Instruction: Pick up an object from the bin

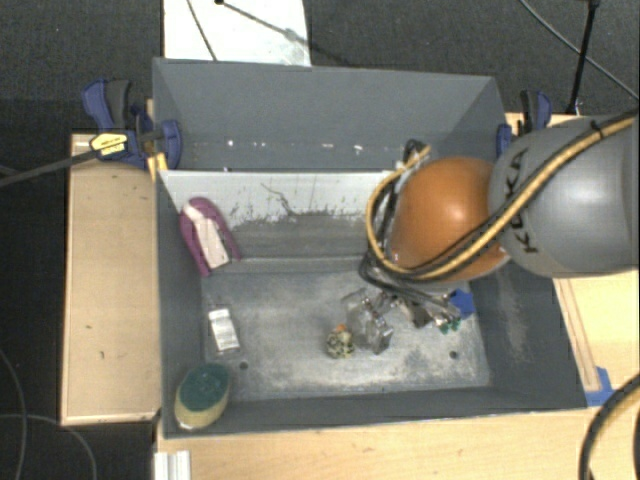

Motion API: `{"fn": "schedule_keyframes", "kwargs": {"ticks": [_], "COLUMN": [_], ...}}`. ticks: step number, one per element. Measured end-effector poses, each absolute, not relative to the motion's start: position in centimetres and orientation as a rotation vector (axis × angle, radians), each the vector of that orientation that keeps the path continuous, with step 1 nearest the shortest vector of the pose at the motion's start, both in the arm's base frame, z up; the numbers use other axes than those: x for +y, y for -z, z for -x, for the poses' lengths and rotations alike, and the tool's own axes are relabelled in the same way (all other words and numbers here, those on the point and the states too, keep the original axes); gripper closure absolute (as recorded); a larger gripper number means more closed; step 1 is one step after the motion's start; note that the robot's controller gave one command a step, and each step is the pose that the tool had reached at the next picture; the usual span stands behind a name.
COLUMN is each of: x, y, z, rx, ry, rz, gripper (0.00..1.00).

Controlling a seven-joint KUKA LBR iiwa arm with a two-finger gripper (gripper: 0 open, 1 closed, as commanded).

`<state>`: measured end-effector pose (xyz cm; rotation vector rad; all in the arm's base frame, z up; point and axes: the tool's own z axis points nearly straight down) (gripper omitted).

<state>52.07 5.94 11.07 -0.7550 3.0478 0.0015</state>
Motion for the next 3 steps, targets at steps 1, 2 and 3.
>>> {"fn": "schedule_keyframes", "kwargs": {"ticks": [1,2,3], "x": [6.0,5.8,5.8], "y": [-11.1,-6.8,-7.0], "z": [-52.1,-53.1,-53.2], "rx": [3.049,3.023,3.022], "ry": [-0.002,-0.001,-0.002], "rz": [0.751,0.863,0.856], "gripper": [0.0,0.0,1.0]}}
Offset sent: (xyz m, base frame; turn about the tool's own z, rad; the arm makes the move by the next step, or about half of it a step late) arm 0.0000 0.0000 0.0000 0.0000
